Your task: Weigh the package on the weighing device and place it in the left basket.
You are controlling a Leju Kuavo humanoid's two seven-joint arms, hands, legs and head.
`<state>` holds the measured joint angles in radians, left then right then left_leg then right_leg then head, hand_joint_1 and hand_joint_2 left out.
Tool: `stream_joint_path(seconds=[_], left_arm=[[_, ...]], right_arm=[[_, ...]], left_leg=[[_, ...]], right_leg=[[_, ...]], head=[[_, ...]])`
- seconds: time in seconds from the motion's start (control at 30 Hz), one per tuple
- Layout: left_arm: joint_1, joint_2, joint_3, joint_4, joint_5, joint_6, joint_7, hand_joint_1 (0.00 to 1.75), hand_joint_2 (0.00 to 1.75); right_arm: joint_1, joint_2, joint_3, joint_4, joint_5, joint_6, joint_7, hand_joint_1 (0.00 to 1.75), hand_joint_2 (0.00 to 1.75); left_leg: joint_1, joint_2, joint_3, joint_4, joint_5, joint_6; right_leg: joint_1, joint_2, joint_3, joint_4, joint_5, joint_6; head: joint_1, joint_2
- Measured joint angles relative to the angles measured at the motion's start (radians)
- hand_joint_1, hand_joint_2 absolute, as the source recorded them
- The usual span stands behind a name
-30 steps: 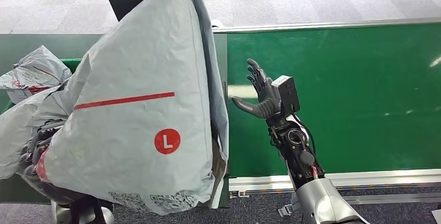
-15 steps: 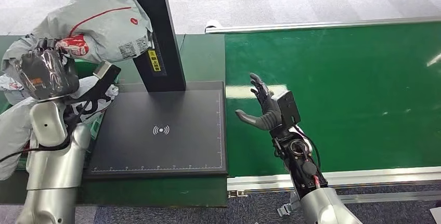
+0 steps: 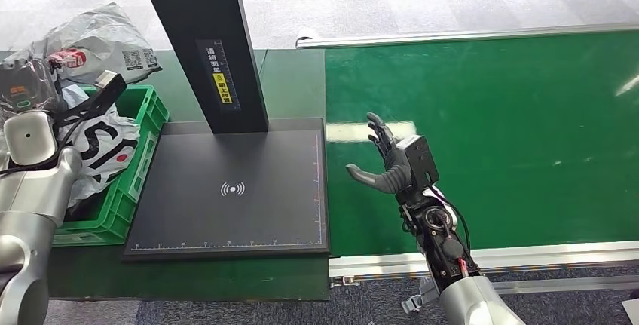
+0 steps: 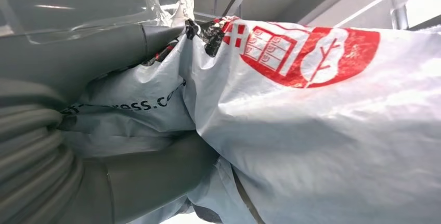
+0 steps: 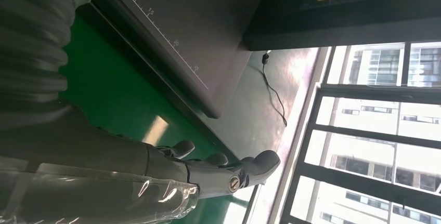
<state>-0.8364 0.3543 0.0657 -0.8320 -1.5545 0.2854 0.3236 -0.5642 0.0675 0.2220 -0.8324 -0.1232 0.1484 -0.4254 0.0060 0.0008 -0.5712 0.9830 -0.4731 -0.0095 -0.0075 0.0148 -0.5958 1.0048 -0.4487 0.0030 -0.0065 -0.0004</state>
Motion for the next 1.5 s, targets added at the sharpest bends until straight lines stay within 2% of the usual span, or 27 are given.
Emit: stream_joint_path(seconds=[0.17, 0.33, 0.43, 0.5, 0.6, 0.63, 0.77, 0.93, 1.07, 1.1, 1.17, 1.27, 1.33, 1.4, 1.5], left_arm=[[-0.046, 0.076, -0.051, 0.13, 0.0, -0.148, 0.093, 1.75, 1.75], [-0.116, 0.174, -0.09, 0.29, 0.0, -0.269, 0.068, 1.75, 1.75], [-0.131, 0.198, -0.094, 0.346, 0.002, -0.336, 0.039, 1.75, 1.75], [-0.139, 0.203, -0.097, 0.374, 0.001, -0.414, 0.02, 1.75, 1.75], [-0.156, 0.208, -0.103, 0.401, 0.002, -0.511, -0.013, 1.55, 1.75], [-0.16, 0.208, -0.105, 0.407, 0.003, -0.514, -0.02, 1.48, 1.75], [-0.162, 0.199, -0.109, 0.419, 0.006, -0.461, -0.008, 1.48, 1.75], [-0.162, 0.191, -0.11, 0.428, 0.006, -0.451, 0.001, 1.48, 1.75], [-0.162, 0.19, -0.11, 0.431, 0.007, -0.444, 0.001, 0.0, 1.75], [-0.161, 0.189, -0.109, 0.432, 0.011, -0.428, 0.0, 0.0, 1.75], [-0.155, 0.182, -0.107, 0.431, 0.031, -0.336, -0.011, 0.0, 1.75], [-0.132, 0.155, -0.093, 0.411, 0.092, -0.072, -0.078, 0.0, 1.75], [-0.101, 0.131, -0.075, 0.373, 0.162, 0.118, -0.173, 0.0, 1.75], [-0.052, 0.106, -0.054, 0.308, 0.254, 0.265, -0.29, 0.0, 1.75], [0.034, 0.07, -0.021, 0.18, 0.392, 0.366, -0.437, 0.0, 1.75]], right_arm=[[0.0, 0.0, 0.0, 0.0, 0.006, 0.014, 0.006, 0.0, 1.75], [-0.001, 0.0, 0.0, 0.0, 0.015, 0.022, 0.011, 0.0, 1.75], [-0.006, 0.002, 0.0, 0.002, 0.017, 0.028, 0.015, 0.0, 1.75], [-0.019, 0.007, 0.001, 0.009, 0.018, 0.032, 0.02, 0.0, 1.75], [-0.049, 0.017, 0.002, 0.032, 0.022, 0.038, 0.022, 0.0, 1.75], [-0.058, 0.02, 0.002, 0.039, 0.024, 0.04, 0.021, 0.0, 1.75], [-0.071, 0.024, 0.003, 0.056, 0.03, 0.041, 0.018, 0.0, 1.75], [-0.071, 0.025, 0.003, 0.064, 0.03, 0.043, 0.018, 0.0, 1.75], [-0.071, 0.025, 0.003, 0.068, 0.03, 0.043, 0.018, 0.0, 1.75], [-0.071, 0.025, 0.003, 0.068, 0.03, 0.043, 0.018, 0.0, 1.75], [-0.068, 0.025, 0.003, 0.069, 0.03, 0.042, 0.018, 0.0, 1.75], [-0.053, 0.025, 0.003, 0.056, 0.029, 0.037, 0.021, 0.0, 1.75], [-0.04, 0.025, 0.005, 0.039, 0.026, 0.034, 0.026, 0.0, 1.75], [-0.031, 0.024, 0.007, 0.025, 0.018, 0.032, 0.032, 0.0, 1.75], [-0.027, 0.022, 0.014, 0.018, 0.006, 0.031, 0.036, 0.0, 1.75]], left_leg=[[0.001, 0.004, 0.0, 0.0, 0.0, 0.0], [0.002, 0.005, 0.0, 0.0, -0.001, -0.001], [0.002, 0.005, 0.0, 0.0, -0.001, -0.001], [0.002, 0.005, 0.0, -0.001, -0.001, -0.001], [0.002, 0.006, 0.001, -0.001, -0.001, -0.001], [0.002, 0.006, 0.001, -0.001, -0.001, -0.001], [0.002, 0.004, 0.001, -0.001, -0.001, -0.001], [0.002, 0.004, 0.001, -0.001, -0.001, -0.001], [0.002, 0.004, 0.001, -0.001, -0.001, -0.001], [0.002, 0.004, 0.001, 0.0, -0.001, -0.001], [0.002, 0.004, 0.001, 0.0, -0.001, -0.001], [0.002, 0.0, 0.001, 0.0, -0.001, -0.001], [0.001, 0.0, 0.0, 0.0, -0.001, -0.001], [0.001, 0.001, 0.0, 0.0, -0.001, -0.001], [0.001, 0.002, 0.0, 0.0, -0.001, -0.001]], right_leg=[[0.0, 0.004, -0.001, 0.0, 0.0, 0.0], [0.002, 0.005, -0.002, 0.0, 0.0, 0.0], [0.002, 0.005, -0.001, 0.0, 0.0, -0.001], [0.001, 0.005, -0.001, 0.0, 0.0, -0.001], [0.001, 0.006, -0.001, 0.0, 0.0, -0.001], [0.001, 0.006, -0.001, 0.0, 0.0, -0.001], [0.001, 0.005, -0.001, 0.0, 0.0, -0.001], [0.001, 0.005, -0.001, 0.0, 0.0, -0.001], [0.001, 0.005, 0.0, 0.0, 0.0, -0.001], [0.001, 0.005, -0.001, 0.0, 0.0, -0.001], [0.001, 0.005, -0.001, 0.0, 0.0, -0.001], [0.001, 0.001, 0.0, 0.0, 0.0, -0.001], [0.001, 0.001, 0.0, 0.0, 0.0, -0.001], [0.001, 0.002, 0.0, 0.0, 0.0, -0.001], [0.001, 0.003, -0.001, 0.0, 0.0, -0.001]], head=[[0.0, 0.0], [0.0, 0.0], [0.0, 0.0], [0.0, 0.0], [0.0, 0.0], [0.0, 0.0], [0.0, 0.0], [0.0, 0.0], [0.0, 0.0], [0.0, 0.0], [0.0, 0.0], [0.0, 0.0], [0.0, 0.0], [0.0, 0.0], [0.0, 0.0]])
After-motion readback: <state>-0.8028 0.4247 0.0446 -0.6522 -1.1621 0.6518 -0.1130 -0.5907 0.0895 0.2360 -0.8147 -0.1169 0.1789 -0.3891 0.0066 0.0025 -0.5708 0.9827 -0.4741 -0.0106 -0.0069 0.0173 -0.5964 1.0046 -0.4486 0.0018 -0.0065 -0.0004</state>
